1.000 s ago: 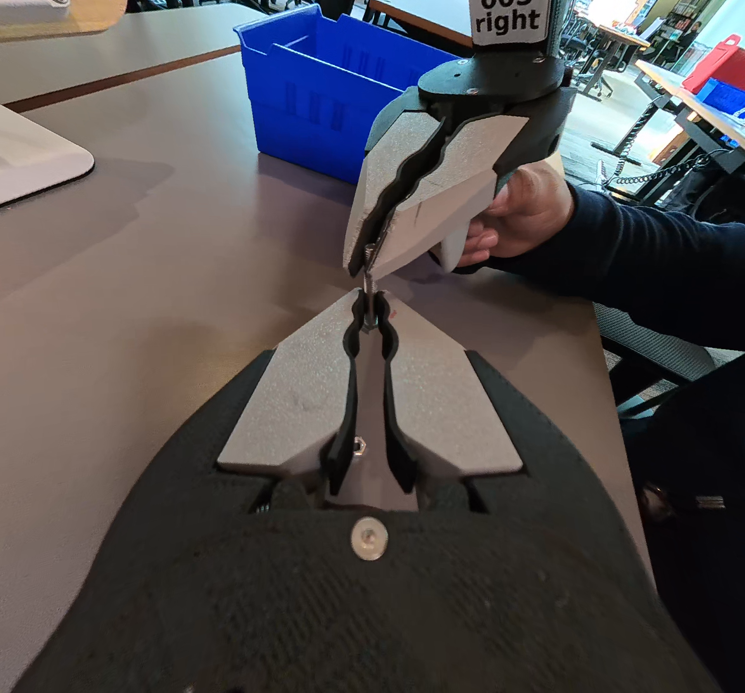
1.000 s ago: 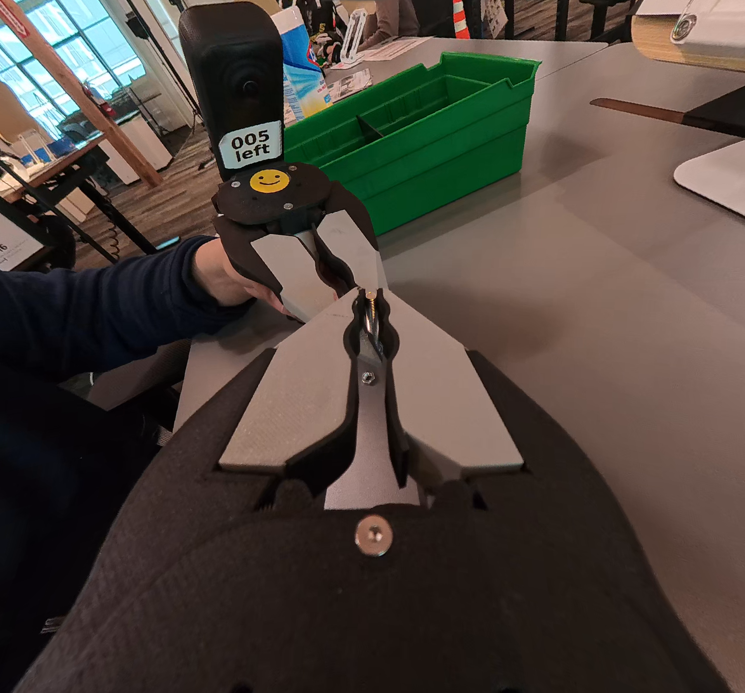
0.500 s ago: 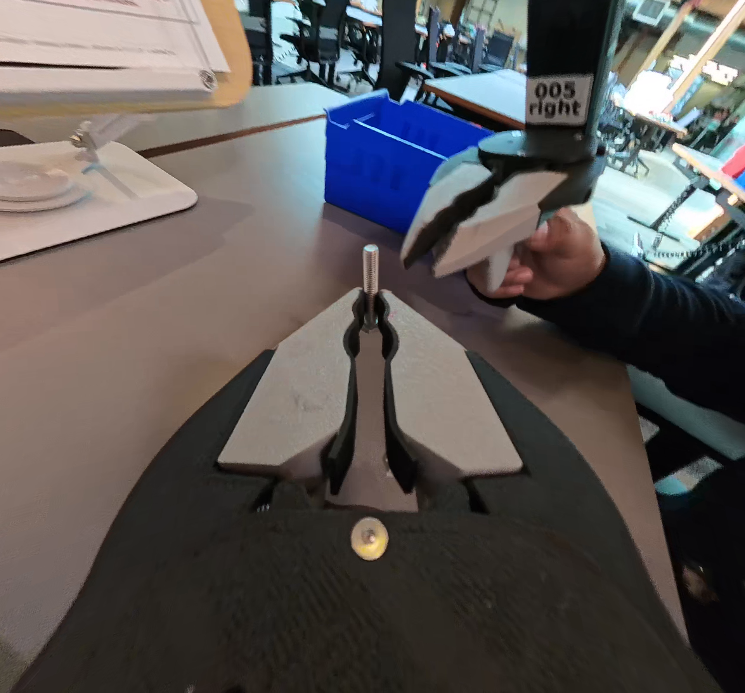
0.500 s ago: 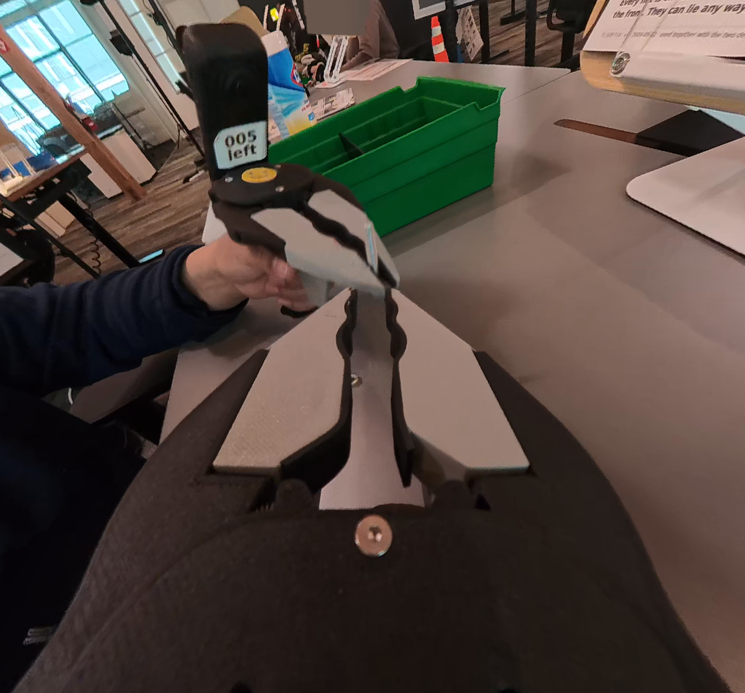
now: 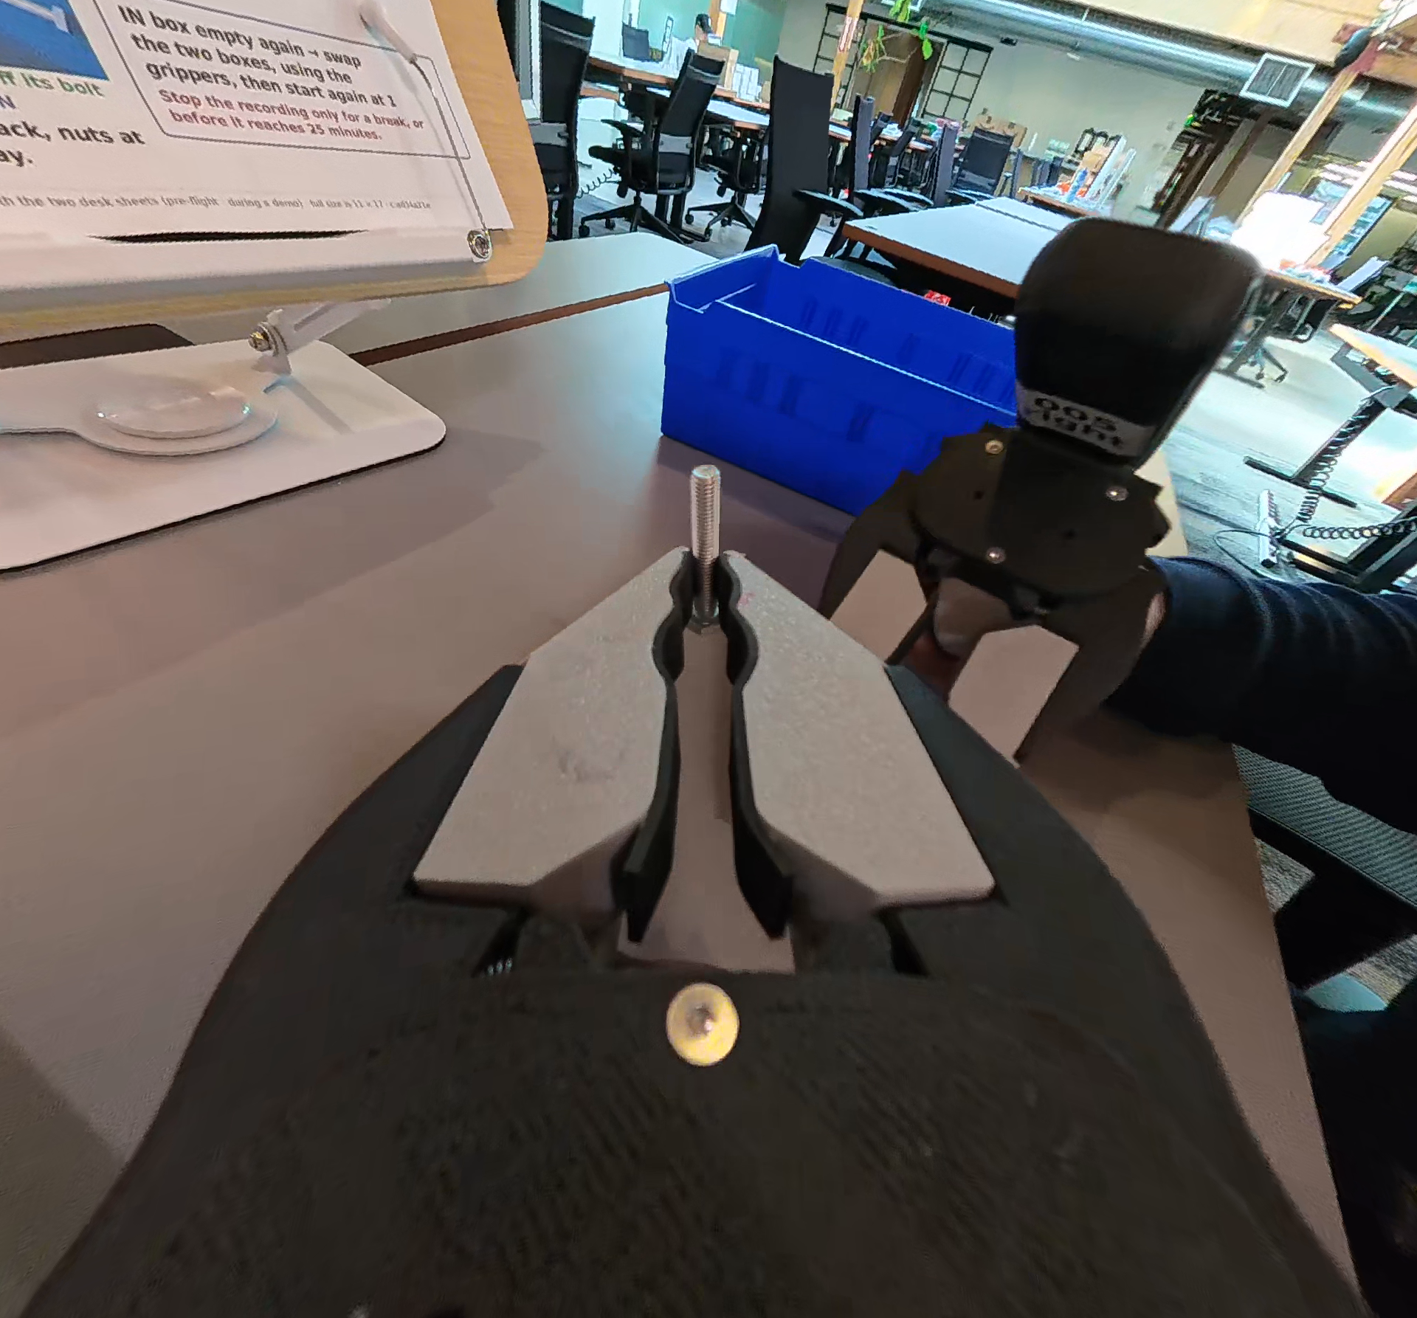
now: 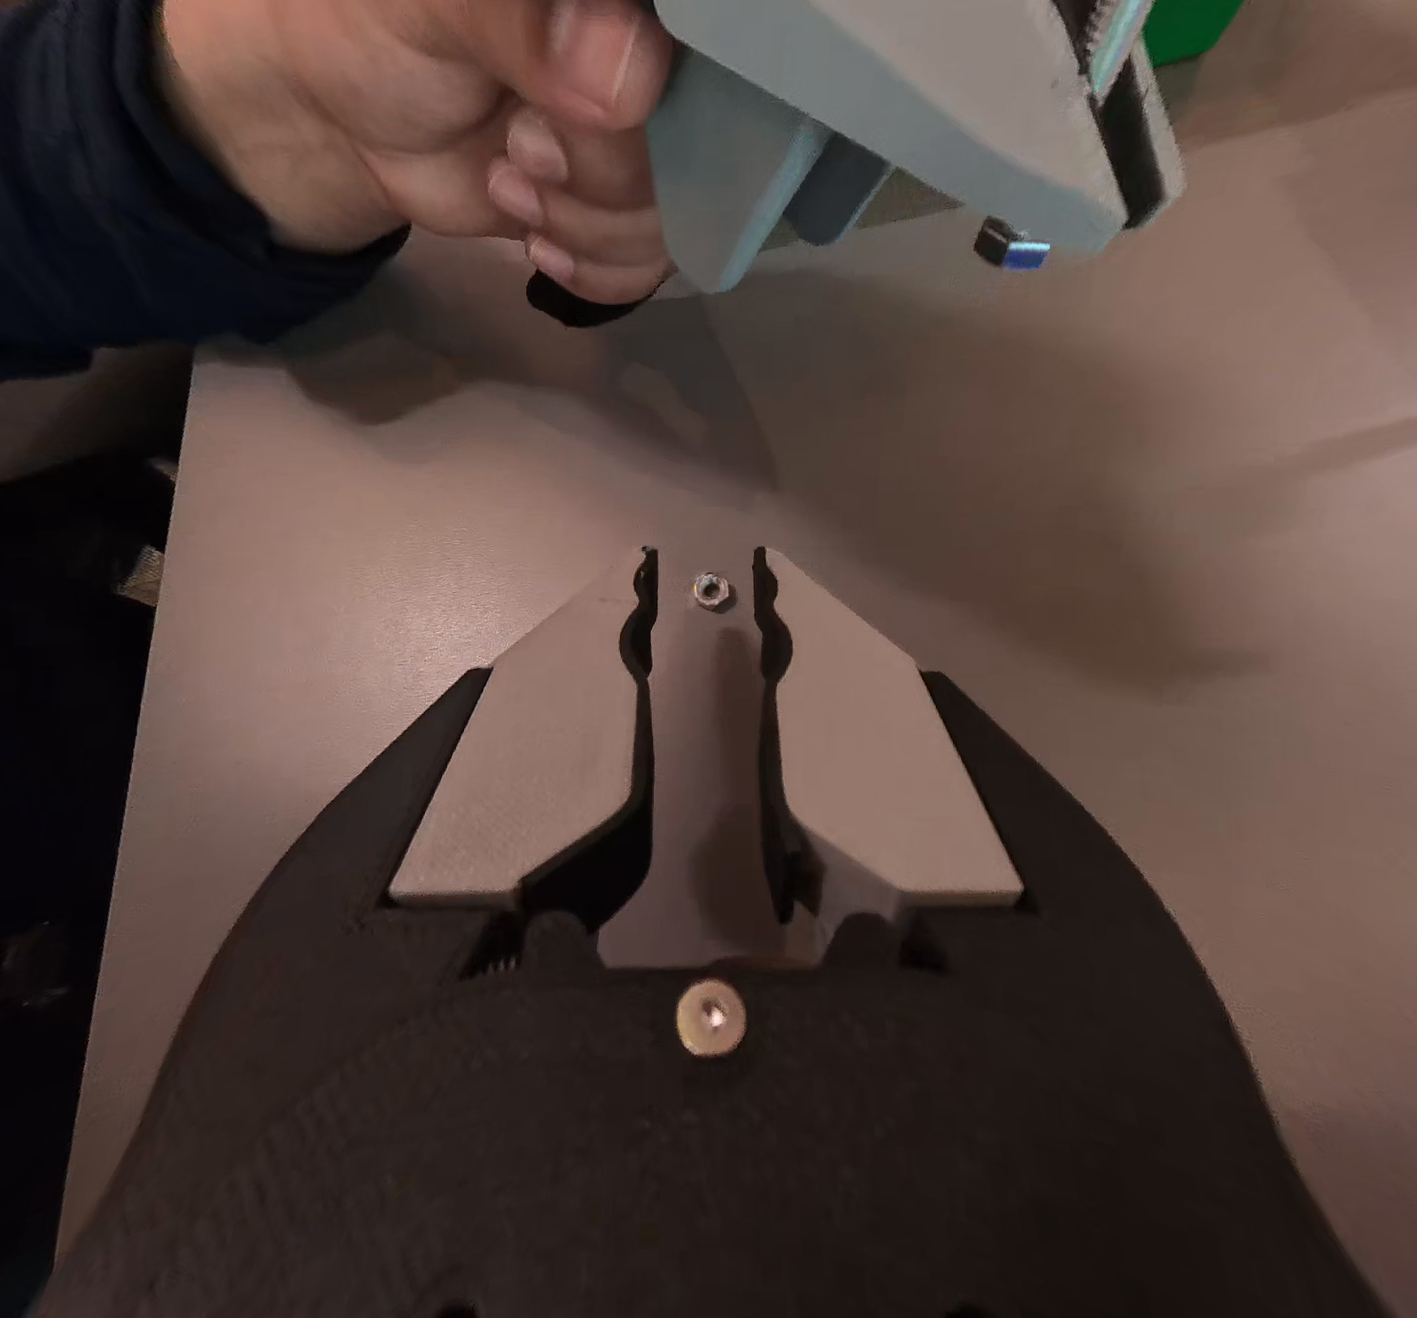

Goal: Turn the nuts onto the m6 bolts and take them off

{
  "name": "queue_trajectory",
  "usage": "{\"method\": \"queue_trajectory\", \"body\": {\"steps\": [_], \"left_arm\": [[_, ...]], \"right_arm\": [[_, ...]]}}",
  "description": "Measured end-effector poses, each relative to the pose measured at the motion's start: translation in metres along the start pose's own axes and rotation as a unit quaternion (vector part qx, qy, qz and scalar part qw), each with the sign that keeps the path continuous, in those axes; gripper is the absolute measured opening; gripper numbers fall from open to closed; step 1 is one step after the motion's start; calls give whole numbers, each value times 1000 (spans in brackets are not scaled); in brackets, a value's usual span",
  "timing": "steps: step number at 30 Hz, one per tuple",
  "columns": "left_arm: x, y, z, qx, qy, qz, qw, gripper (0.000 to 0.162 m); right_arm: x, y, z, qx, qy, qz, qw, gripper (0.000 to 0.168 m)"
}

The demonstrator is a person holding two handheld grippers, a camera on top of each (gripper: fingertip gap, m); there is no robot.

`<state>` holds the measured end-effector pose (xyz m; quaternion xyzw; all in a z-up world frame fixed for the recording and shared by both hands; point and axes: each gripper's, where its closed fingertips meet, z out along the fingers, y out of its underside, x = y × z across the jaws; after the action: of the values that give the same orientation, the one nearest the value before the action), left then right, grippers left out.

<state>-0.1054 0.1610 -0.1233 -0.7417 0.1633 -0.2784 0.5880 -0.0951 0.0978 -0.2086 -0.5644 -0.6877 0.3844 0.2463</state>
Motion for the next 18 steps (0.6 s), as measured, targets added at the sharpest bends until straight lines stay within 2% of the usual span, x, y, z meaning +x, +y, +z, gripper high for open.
{"method": "queue_trajectory", "body": {"steps": [18], "left_arm": [[-2, 2, 2, 0, -8, 1, 1000, 3]], "right_arm": [[5, 12, 5, -22, 2, 15, 1000, 24]]}}
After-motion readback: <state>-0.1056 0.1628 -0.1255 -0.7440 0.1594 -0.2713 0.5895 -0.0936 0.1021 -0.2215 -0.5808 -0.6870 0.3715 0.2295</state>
